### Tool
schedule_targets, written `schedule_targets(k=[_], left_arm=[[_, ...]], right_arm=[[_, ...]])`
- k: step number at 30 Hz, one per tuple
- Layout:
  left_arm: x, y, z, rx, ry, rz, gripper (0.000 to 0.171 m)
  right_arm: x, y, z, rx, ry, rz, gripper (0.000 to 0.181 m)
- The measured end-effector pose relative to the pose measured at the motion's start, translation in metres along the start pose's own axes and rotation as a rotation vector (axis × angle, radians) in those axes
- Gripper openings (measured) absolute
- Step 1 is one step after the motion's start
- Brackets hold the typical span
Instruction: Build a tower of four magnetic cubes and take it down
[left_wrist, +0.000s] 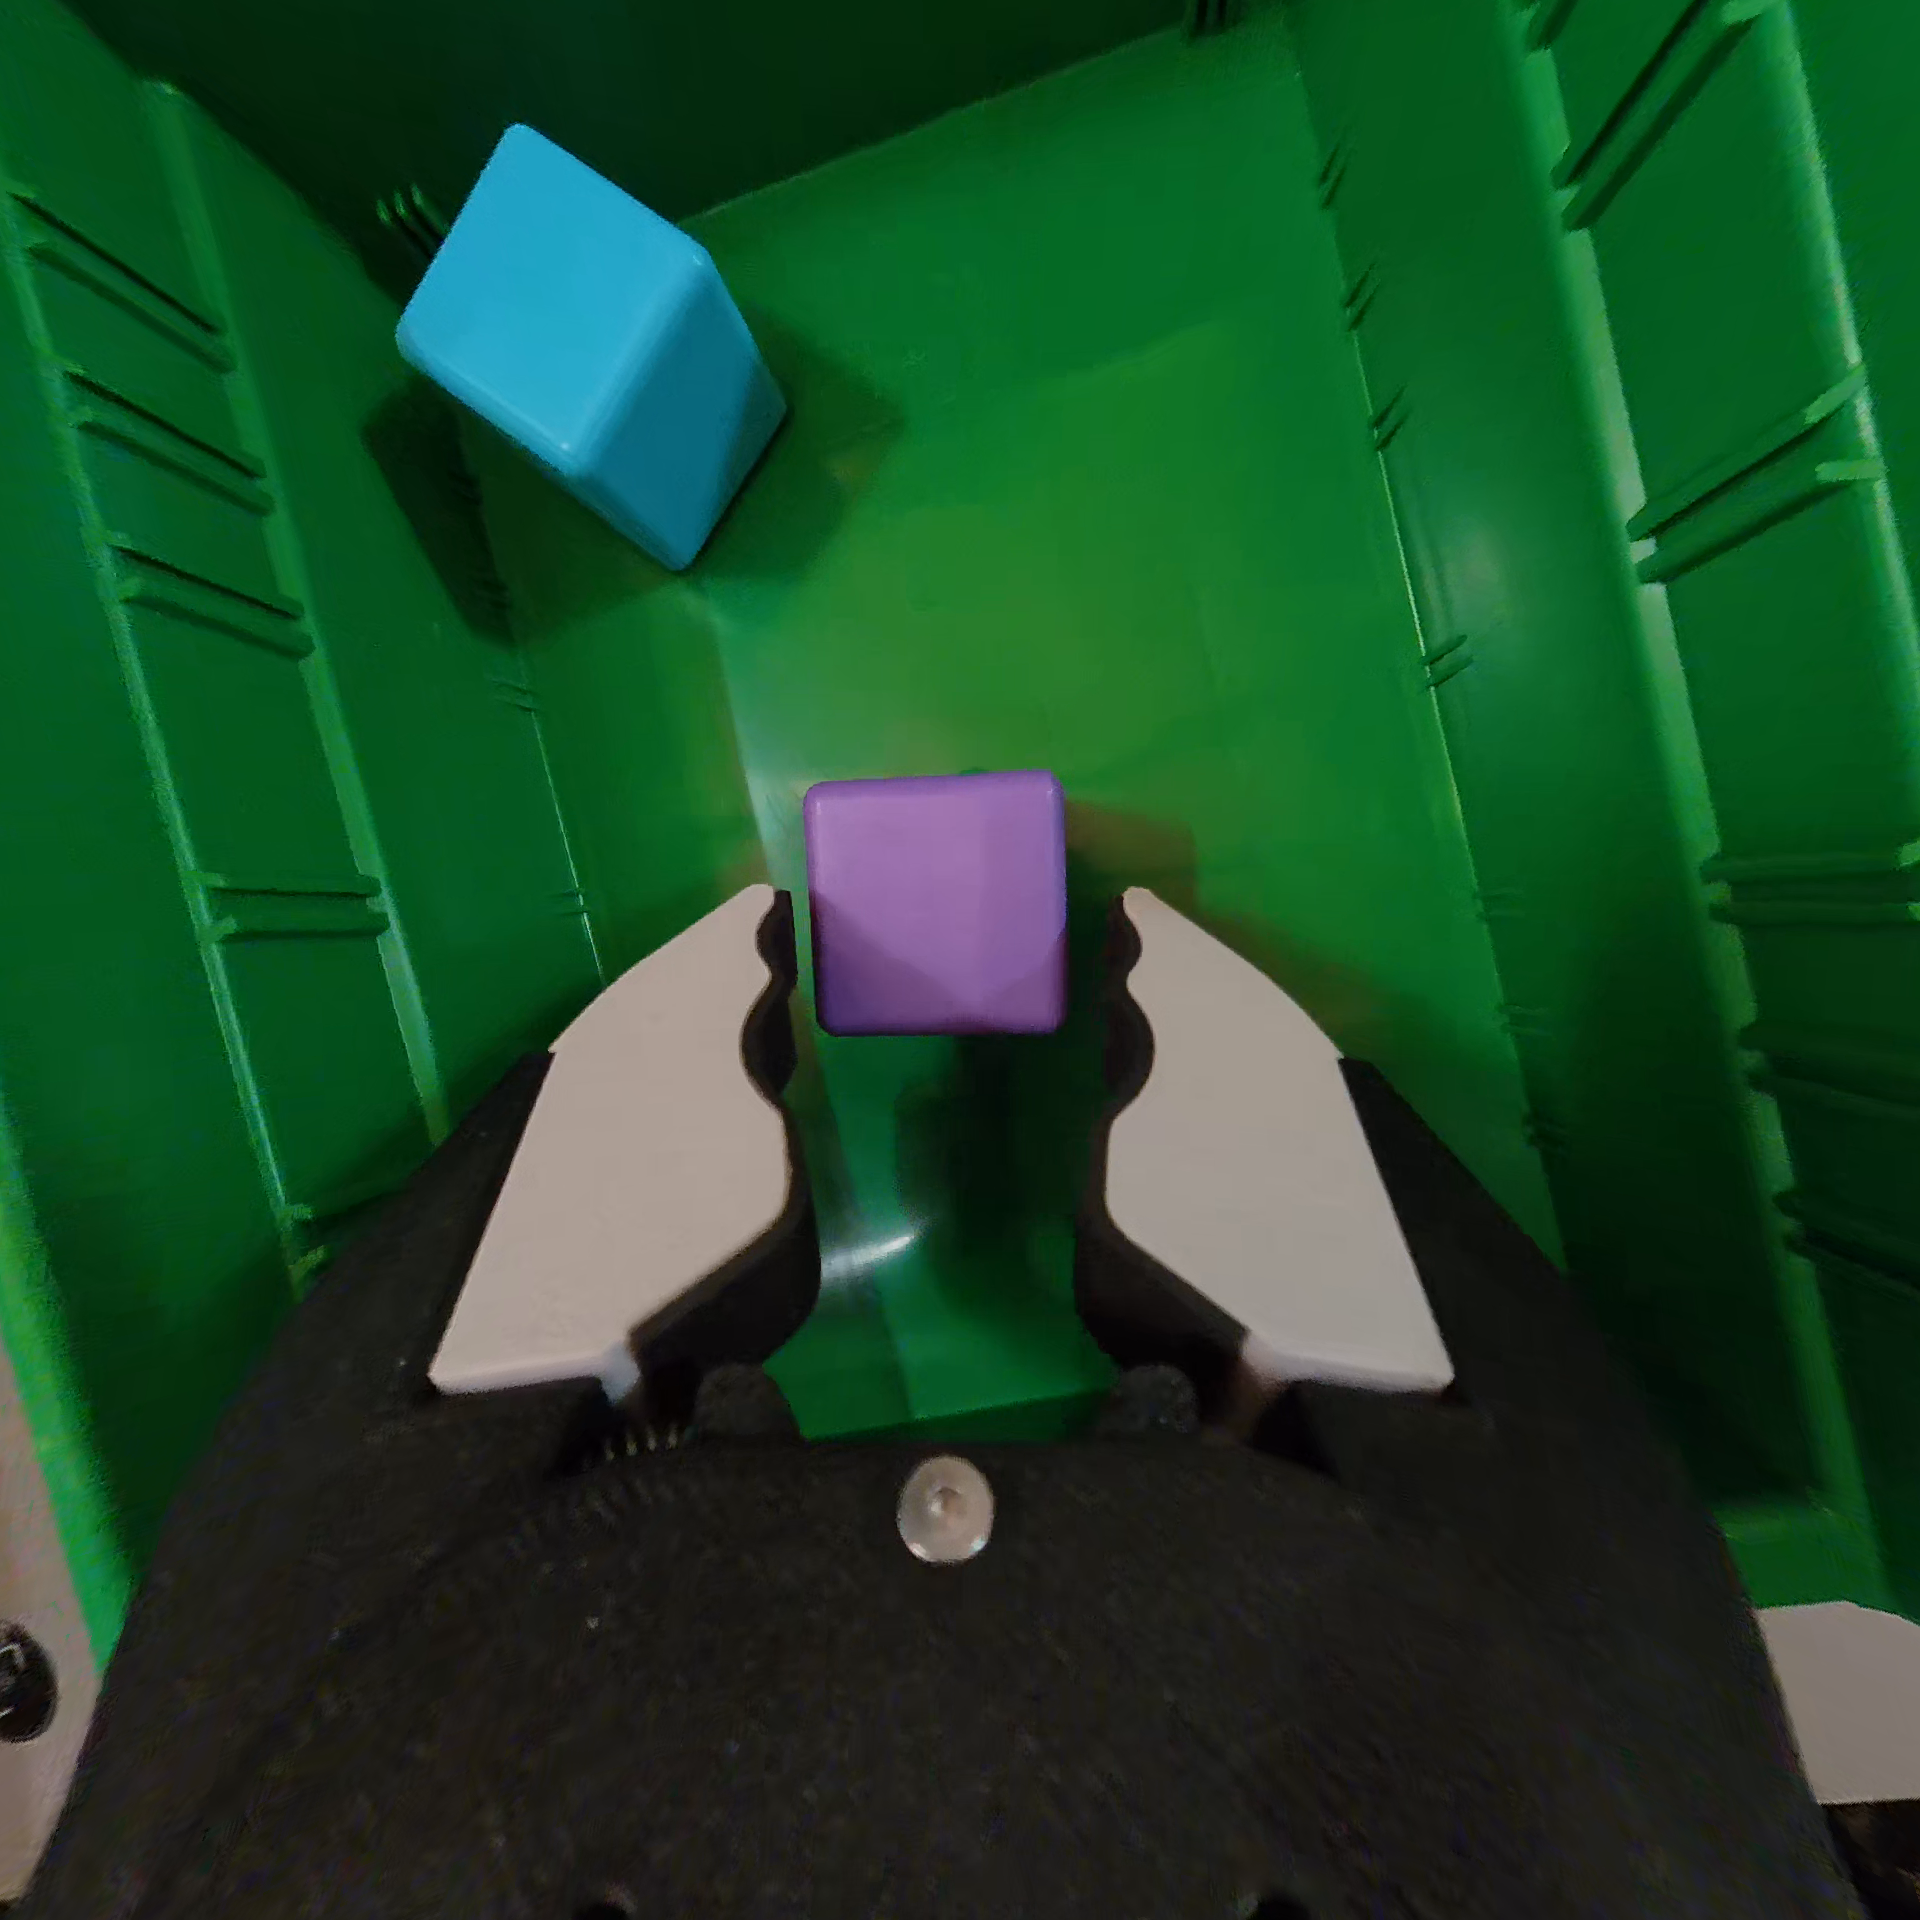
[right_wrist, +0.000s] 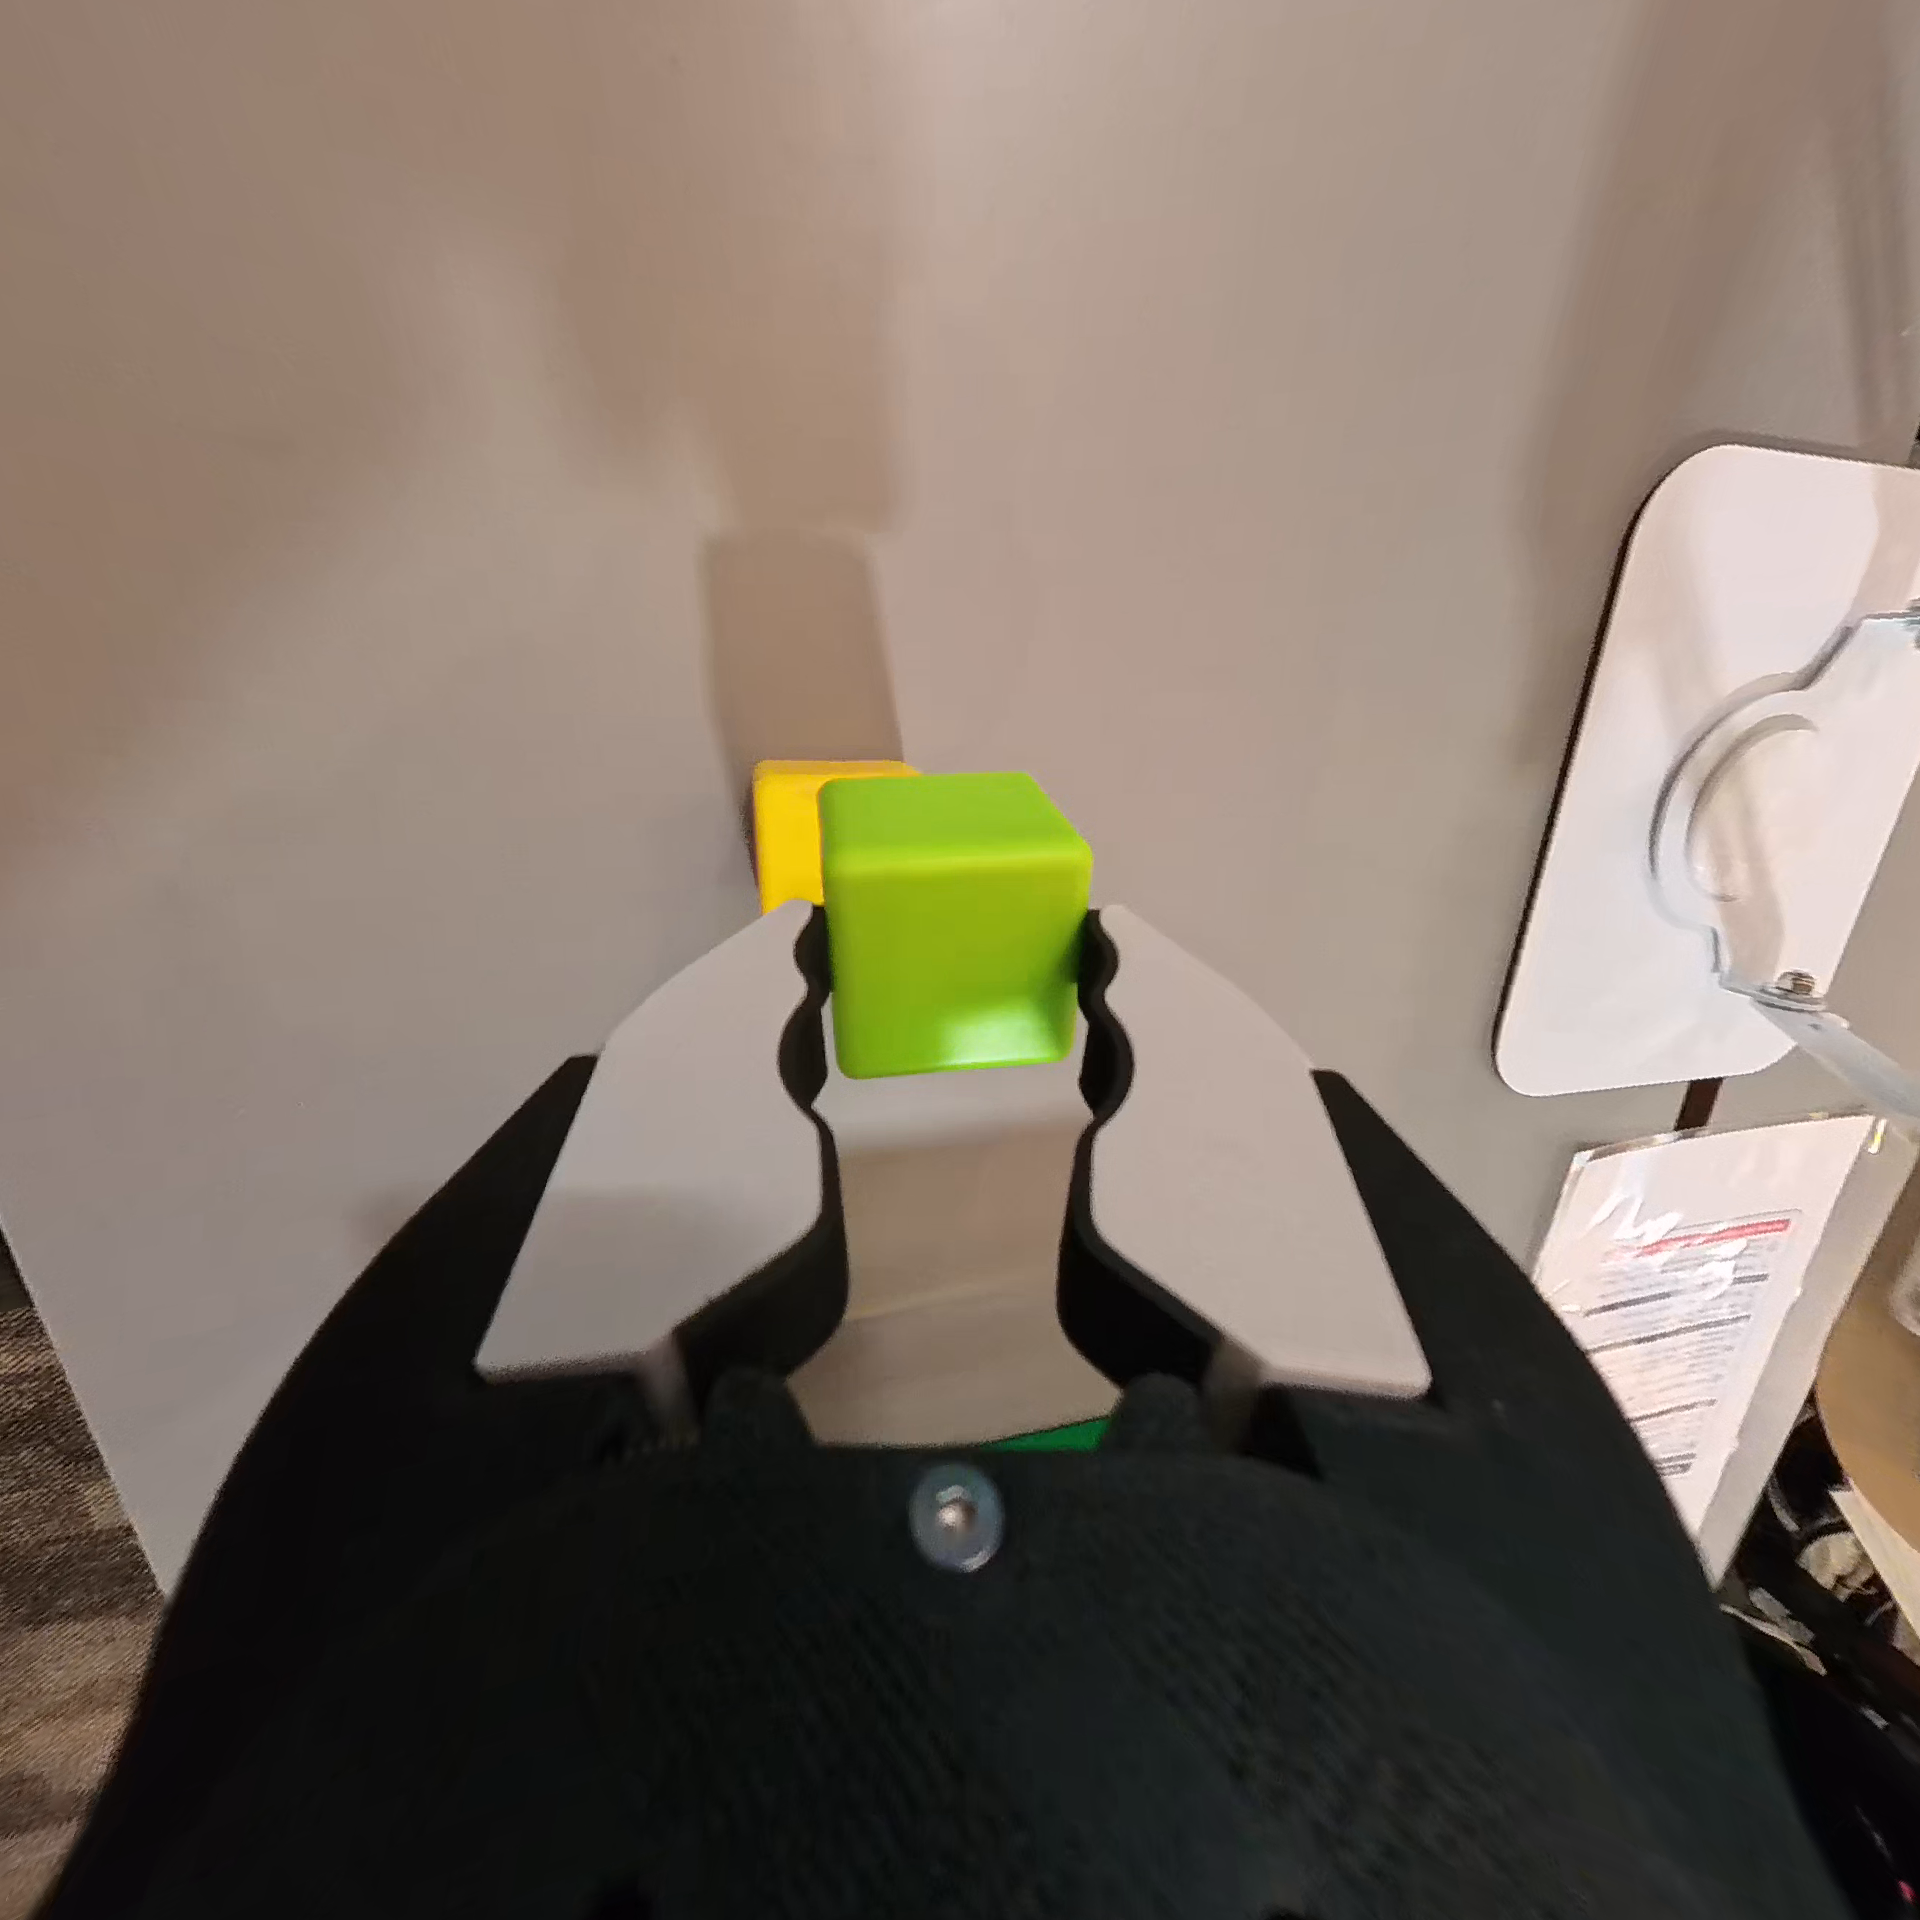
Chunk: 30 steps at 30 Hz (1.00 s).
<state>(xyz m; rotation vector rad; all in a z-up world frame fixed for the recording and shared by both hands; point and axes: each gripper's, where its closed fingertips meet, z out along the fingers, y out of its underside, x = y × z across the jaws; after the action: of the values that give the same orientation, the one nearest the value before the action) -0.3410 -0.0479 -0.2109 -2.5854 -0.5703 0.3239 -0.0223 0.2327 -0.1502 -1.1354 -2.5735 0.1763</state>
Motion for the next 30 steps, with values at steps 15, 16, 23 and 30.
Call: schedule_targets(k=[15,16,23,30], left_arm=[[-0.004,-0.008,-0.008,0.045,-0.018,-0.019,0.065],[-0.004,-0.008,-0.008,0.044,-0.018,-0.021,0.065],[-0.007,-0.006,-0.006,0.042,-0.022,-0.031,0.064],[-0.007,-0.004,-0.003,0.028,-0.025,-0.025,0.064]], right_arm=[[-0.013,0.005,0.006,-0.109,-0.057,-0.018,0.047],[-0.013,0.005,0.007,-0.118,-0.063,-0.018,0.047],[-0.014,0.005,0.016,-0.156,-0.064,-0.025,0.047],[-0.017,0.008,0.020,-0.184,-0.084,-0.023,0.047]])
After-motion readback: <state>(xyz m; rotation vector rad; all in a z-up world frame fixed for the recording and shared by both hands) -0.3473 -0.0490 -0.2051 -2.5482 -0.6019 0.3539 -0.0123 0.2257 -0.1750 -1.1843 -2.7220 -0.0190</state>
